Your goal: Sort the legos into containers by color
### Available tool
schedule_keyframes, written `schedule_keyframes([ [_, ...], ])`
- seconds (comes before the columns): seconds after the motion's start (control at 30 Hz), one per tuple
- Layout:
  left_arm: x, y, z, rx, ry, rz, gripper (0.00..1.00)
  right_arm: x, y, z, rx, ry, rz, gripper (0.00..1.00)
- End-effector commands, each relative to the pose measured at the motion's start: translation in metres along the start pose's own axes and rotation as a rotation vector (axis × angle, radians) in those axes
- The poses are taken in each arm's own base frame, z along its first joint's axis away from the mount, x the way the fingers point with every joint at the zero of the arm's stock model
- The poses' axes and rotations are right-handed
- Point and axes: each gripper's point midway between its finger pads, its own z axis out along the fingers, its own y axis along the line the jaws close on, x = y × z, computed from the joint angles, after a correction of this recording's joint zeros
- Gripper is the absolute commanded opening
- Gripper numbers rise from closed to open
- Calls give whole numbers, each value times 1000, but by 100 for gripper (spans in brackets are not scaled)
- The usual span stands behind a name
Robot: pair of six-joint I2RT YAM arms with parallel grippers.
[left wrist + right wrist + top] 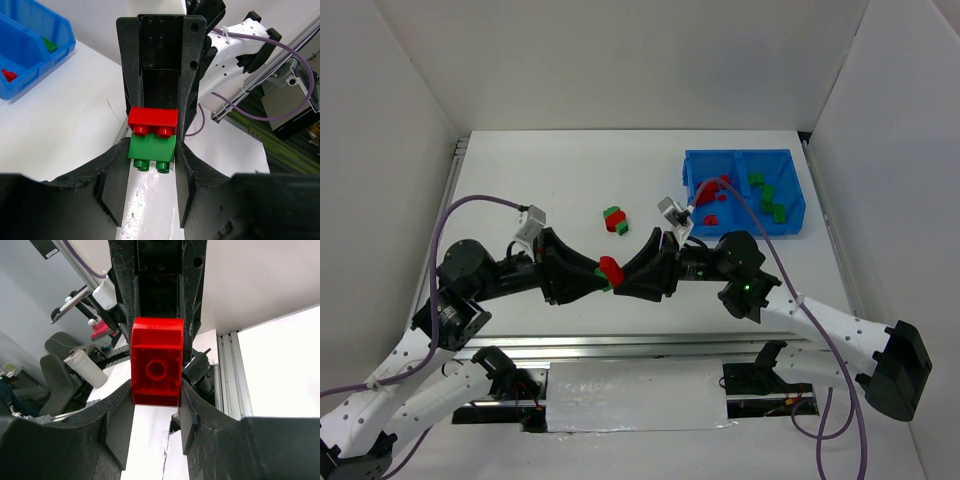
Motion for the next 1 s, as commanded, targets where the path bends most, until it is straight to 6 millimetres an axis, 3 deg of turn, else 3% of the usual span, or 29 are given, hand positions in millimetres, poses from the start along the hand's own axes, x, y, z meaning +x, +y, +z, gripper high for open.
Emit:
schedule_keyframes([
  [0.0, -2, -7, 2, 55, -4, 50, 32, -30, 17, 6, -42, -67, -65, 0],
  [0.07, 1, -4, 3, 48, 6, 42, 24, -32, 18, 7, -44, -67, -68, 0],
  [0.17, -4, 2, 3, 3, -11, 52, 0, -28, 11, 5, -23, -55, -70, 0],
  [0.23, -2, 10, 0, -58, -2, 33, 0, -26, 1, -1, 17, -55, -79, 0],
  [0.33, -6, 17, -7, -117, -36, 59, 0, -20, -24, -27, 80, -60, -73, 0],
  [0.37, -6, 17, -8, -123, -42, 62, 0, -29, -31, -38, 105, -92, -78, 0],
  [0.43, -7, 19, -12, -138, -65, 70, 0, -29, -35, -48, 120, -97, -82, 0],
  [0.53, -6, 20, -14, -148, -65, 72, 0, -37, -64, -70, 267, -120, -99, 0],
  [0.63, -8, 27, -16, -199, -68, 66, 0, -43, -104, -104, 471, -118, -42, 0],
  [0.67, -7, 31, -19, -230, -59, 54, 0, -54, -131, -124, 638, -159, -74, 0],
  [0.77, -14, 47, -25, -352, -65, 40, 0, -74, -190, -189, 1060, -212, -22, 0],
  [0.8, -6, 55, -29, -402, -29, 18, 0, -85, -210, -225, 1232, -266, -14, 0],
  [0.87, -9, 77, -37, -540, -31, 3, 0, -85, -244, -266, 1481, -233, 64, 0],
  [0.97, 3, 102, -50, -696, 18, -37, 0, -84, -288, -297, 1664, -151, 149, 2],
])
